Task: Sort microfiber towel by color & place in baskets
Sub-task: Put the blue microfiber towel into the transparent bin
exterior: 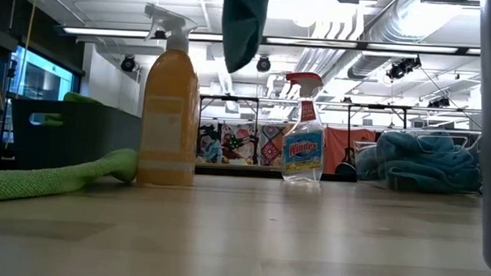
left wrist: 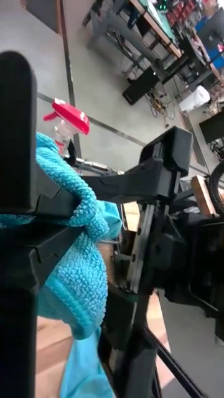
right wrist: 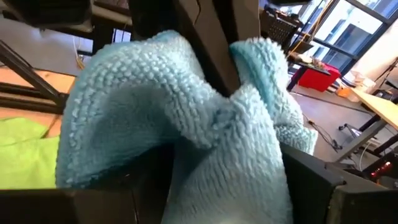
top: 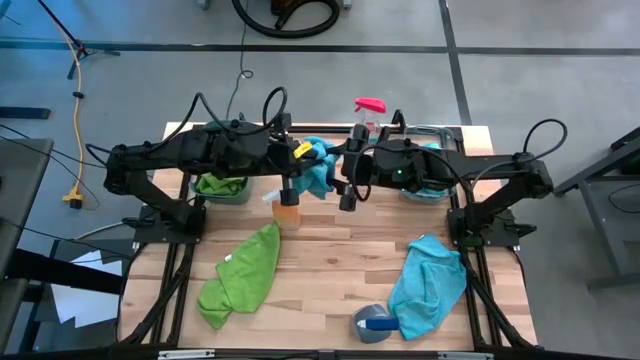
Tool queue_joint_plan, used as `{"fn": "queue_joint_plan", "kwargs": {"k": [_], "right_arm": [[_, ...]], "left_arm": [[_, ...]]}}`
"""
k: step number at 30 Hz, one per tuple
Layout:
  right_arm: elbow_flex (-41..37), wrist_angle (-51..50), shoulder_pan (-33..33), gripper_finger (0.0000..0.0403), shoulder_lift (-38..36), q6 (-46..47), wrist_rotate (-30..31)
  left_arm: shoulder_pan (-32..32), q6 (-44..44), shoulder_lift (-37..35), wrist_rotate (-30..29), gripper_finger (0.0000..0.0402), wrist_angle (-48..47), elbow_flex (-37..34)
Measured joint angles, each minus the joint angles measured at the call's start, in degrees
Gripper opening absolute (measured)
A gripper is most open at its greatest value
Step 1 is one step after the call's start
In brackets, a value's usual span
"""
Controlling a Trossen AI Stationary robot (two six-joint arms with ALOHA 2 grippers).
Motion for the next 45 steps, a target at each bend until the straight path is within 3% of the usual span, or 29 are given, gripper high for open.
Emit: {"fn": "queue_joint_plan", "kwargs": {"k": [8, 11, 14, 18, 19, 23, 26, 33, 39, 45], "right_arm": [[0.0, 1.51, -0.04, 0.0245, 0.22, 0.13, -0.28], [0.0, 2.36, -0.04, 0.0223, 0.22, 1.29, -0.28], [0.0, 2.28, -0.04, 0.0163, 0.22, 1.53, -0.31], [0.0, 2.25, -0.04, 0.0037, 0.22, 1.49, -0.35], [0.0, 2.25, -0.04, 0.002, 0.22, 1.51, -0.37], [0.0, 2.25, -0.04, 0.0026, 0.22, 1.58, -0.37], [0.0, 2.24, -0.04, 0.0008, 0.18, 1.53, -0.45], [-0.07, 0.46, -0.04, 0.0005, -0.96, 1.52, -0.83], [-0.09, -6.02, -0.04, 0.0003, -4.24, 2.63, 0.23], [-0.09, -15.73, -0.04, 0.0002, -8.52, 5.97, 4.27]], "left_arm": [[0.01, 0.23, 0.02, 2.4, 0.0, 3.88, 0.0], [0.04, 0.67, 0.02, 2.45, 0.0, 3.9, 0.0], [0.04, 0.73, 0.02, 2.51, 0.0, 3.88, 0.0], [0.04, 0.79, 0.02, 2.56, 0.0001, 3.88, 0.0], [0.04, 0.8, 0.02, 2.56, 0.0001, 3.88, 0.0], [0.04, 0.81, 0.02, 2.56, 0.0001, 3.83, 0.0], [0.04, 2.46, 0.02, 2.3, 0.0007, 3.77, 0.0], [0.04, 2.26, -2.46, 0.24, 0.0069, 1.1, -0.02], [0.37, -3.3, -6.16, -3.48, 0.0127, -10.47, -0.02], [1.86, -11.94, -9.71, -4.06, 0.0144, -20.33, -1.37]]}}
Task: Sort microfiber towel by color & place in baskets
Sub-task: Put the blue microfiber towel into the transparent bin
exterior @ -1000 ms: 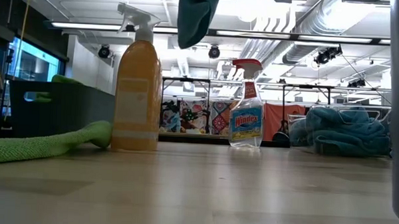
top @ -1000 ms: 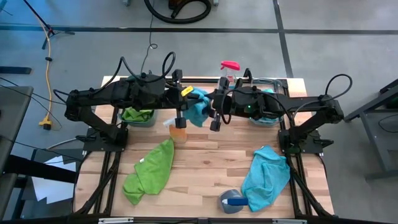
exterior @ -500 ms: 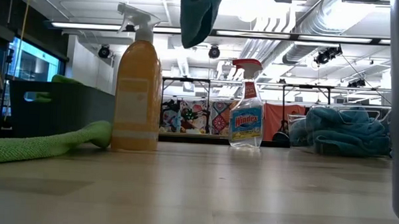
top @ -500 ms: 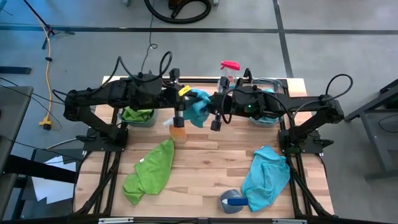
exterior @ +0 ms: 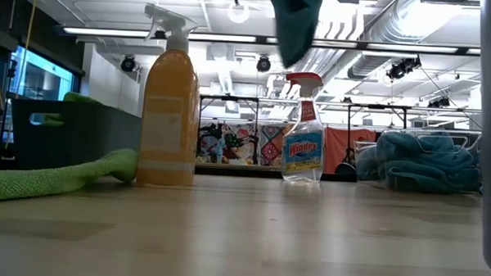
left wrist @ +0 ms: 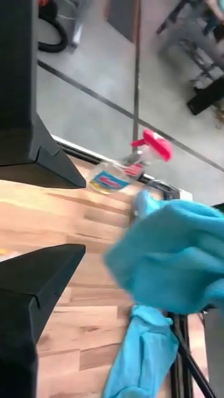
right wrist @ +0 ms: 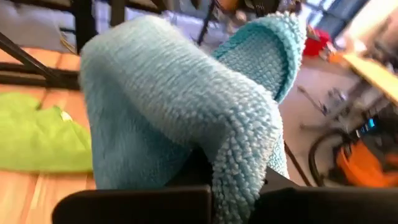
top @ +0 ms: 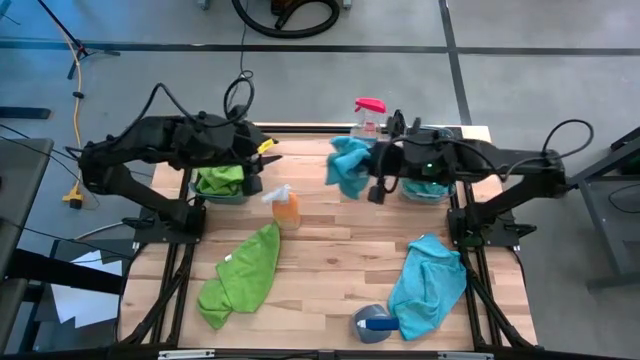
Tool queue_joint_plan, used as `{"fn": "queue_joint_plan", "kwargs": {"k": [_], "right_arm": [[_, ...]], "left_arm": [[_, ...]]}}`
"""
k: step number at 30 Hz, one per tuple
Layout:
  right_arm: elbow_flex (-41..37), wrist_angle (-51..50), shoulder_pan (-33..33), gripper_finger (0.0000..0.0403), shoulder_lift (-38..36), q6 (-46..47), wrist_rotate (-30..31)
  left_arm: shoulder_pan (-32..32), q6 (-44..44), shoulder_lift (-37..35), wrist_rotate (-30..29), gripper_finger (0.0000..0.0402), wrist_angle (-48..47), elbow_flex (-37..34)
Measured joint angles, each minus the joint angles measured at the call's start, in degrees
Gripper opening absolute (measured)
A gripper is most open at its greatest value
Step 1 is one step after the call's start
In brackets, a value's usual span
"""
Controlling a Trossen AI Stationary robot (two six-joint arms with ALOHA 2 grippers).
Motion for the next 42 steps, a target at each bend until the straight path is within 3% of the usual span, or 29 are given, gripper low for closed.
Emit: {"fn": "queue_joint_plan", "kwargs": {"k": [7, 14, 21, 26, 32, 36, 42], "right_arm": [[0.02, -16.7, 0.51, 0.0001, -3.78, 10.08, 1.92], [0.02, -38.05, 3.09, 0.0001, -5.23, 21.43, 11.33], [0.02, -49.47, 3.33, 0.0, -8.95, 32.7, 18.51], [-3.87, -48.04, 1.27, 0.0, -13.85, 34.95, 20.45], [-20.92, -36.36, -4.98, 0.0, -23.36, 37.3, 18.3], [-28.3, -29.07, -13.47, 0.0, -26.39, 32.08, 12.79], [-29.99, -21.15, -29.02, 0.0, -24.37, 22.95, 7.89]], "left_arm": [[0.02, -0.81, -7.07, -0.91, 0.0145, 8.92, -11.52], [0.04, -3.1, -13.49, -1.58, 0.0145, 24.48, -26.53], [-0.03, -9.69, -15.69, -1.52, 0.0145, 33.19, -34.13], [-0.82, -10.94, -15.64, -1.53, 0.0145, 33.49, -34.89], [-0.9, -12.24, -15.67, -2.05, 0.0145, 33.64, -34.89], [-0.9, -12.44, -15.67, -3.4, 0.0145, 33.65, -34.89], [-0.87, -12.44, -15.67, -5.03, 0.0145, 35.43, -34.89]]}}
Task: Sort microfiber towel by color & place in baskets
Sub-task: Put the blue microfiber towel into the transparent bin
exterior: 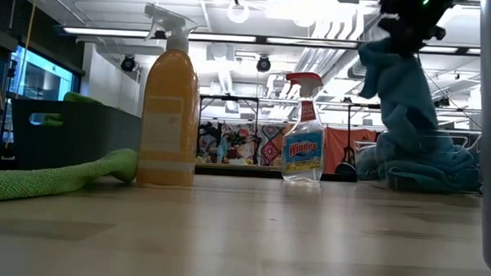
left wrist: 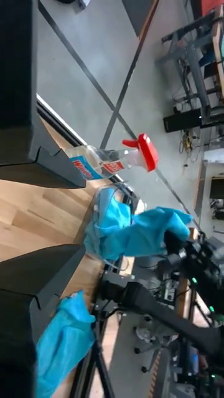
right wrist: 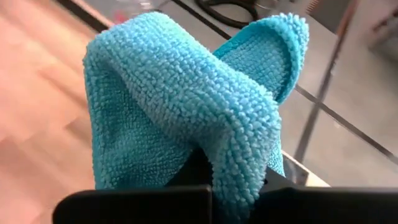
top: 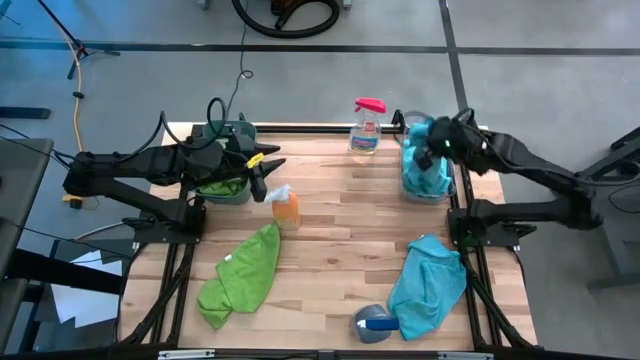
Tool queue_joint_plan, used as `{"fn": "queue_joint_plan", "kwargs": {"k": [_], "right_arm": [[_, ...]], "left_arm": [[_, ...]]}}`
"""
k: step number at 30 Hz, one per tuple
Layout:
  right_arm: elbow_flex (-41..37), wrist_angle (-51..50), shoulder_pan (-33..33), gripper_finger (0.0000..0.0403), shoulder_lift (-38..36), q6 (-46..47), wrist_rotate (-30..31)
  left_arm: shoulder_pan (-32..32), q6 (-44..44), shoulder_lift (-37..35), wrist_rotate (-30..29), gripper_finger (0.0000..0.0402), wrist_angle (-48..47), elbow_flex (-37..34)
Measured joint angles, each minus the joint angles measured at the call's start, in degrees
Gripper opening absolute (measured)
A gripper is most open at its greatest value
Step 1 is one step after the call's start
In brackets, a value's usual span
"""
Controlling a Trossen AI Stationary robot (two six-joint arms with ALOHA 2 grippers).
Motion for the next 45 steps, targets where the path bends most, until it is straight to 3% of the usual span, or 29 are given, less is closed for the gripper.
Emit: {"fn": "queue_joint_plan", "kwargs": {"k": [7, 16, 29, 36, 41, 45], "right_arm": [[0.02, 5.47, -15.43, 0.0, 5.38, -5.79, -5.69], [-5.99, 5.59, -22.73, 0.0, 10.61, -2.24, -15.07], [-21.36, 13.06, -24.8, 0.0001, 16.03, 14.44, -23.78], [-23.23, 14.69, -24.8, 0.0021, 19.82, 14.35, -23.72], [-23.23, 15.96, -24.82, 0.0049, 20.18, 14.61, -24.05], [-22.22, 14.69, -24.79, 0.0104, 20.21, 14.43, -25.79]], "left_arm": [[0.0, -0.51, 0.0, -3.16, 0.0145, 1.22, 0.0], [0.73, 3.39, 0.0, -3.98, 0.0145, 1.18, 0.0], [1.46, 15.79, 0.0, -3.56, 0.0145, 1.13, 0.0], [1.46, 16.91, 0.0, -3.64, 0.0145, 1.12, 0.0], [1.46, 15.12, 0.0, -4.04, 0.0145, 1.12, 0.0], [1.46, 14.07, 0.0, -6.38, 0.0145, 1.13, 0.02]]}}
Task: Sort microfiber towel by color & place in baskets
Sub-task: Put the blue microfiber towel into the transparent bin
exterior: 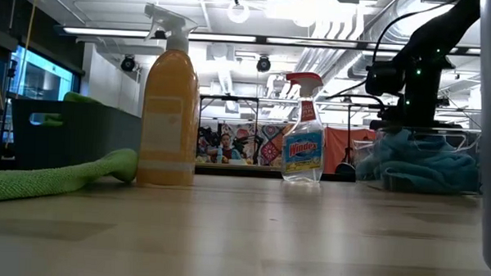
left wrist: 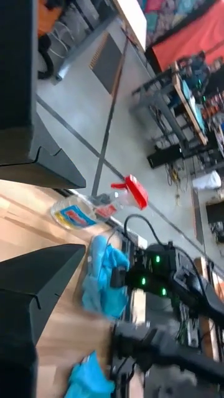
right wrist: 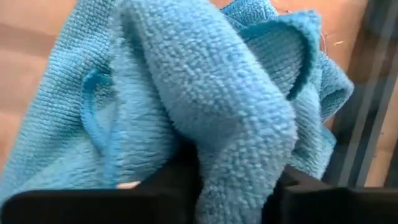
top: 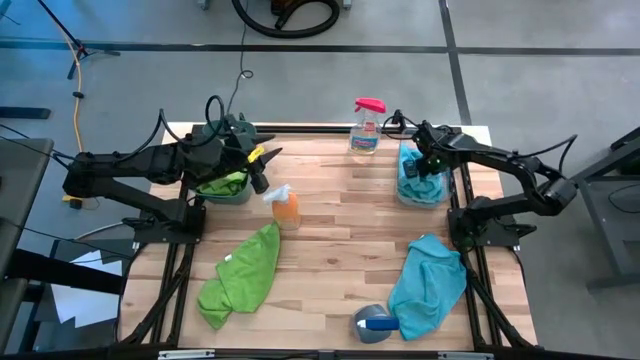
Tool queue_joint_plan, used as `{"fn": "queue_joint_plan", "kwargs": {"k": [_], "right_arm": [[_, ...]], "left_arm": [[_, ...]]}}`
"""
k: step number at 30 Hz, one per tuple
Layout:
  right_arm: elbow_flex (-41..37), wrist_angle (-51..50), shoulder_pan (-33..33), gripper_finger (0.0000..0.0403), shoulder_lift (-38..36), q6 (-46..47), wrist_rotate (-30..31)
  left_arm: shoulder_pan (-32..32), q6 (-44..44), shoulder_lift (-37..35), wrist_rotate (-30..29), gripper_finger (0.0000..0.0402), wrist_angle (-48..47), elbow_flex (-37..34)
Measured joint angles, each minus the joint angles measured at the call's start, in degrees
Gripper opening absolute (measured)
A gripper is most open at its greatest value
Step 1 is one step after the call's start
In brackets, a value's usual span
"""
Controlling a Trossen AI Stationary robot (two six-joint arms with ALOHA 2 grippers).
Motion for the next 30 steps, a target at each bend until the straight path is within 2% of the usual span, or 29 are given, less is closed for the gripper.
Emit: {"fn": "queue_joint_plan", "kwargs": {"k": [6, 10, 21, 30], "right_arm": [[4.8, -7.62, 0.02, 0.0201, 0.06, -7.34, -0.54], [8.48, -11.0, 0.02, 0.0233, 0.06, -10.26, -0.42], [18.62, -19.22, 0.02, 0.0239, 0.06, -15.12, -0.33], [28.52, -22.02, 0.3, 0.0239, -0.27, -14.24, -0.81]], "left_arm": [[0.0, -2.73, 0.0, -1.84, 0.0145, 0.0, 0.0], [0.0, -4.31, 0.0, -2.1, 0.0145, 0.02, 0.0], [0.0, -4.98, 0.0, -2.19, 0.0145, 0.0, 0.0], [0.0, -3.93, 0.0, -2.29, 0.0145, 0.0, 0.0]]}}
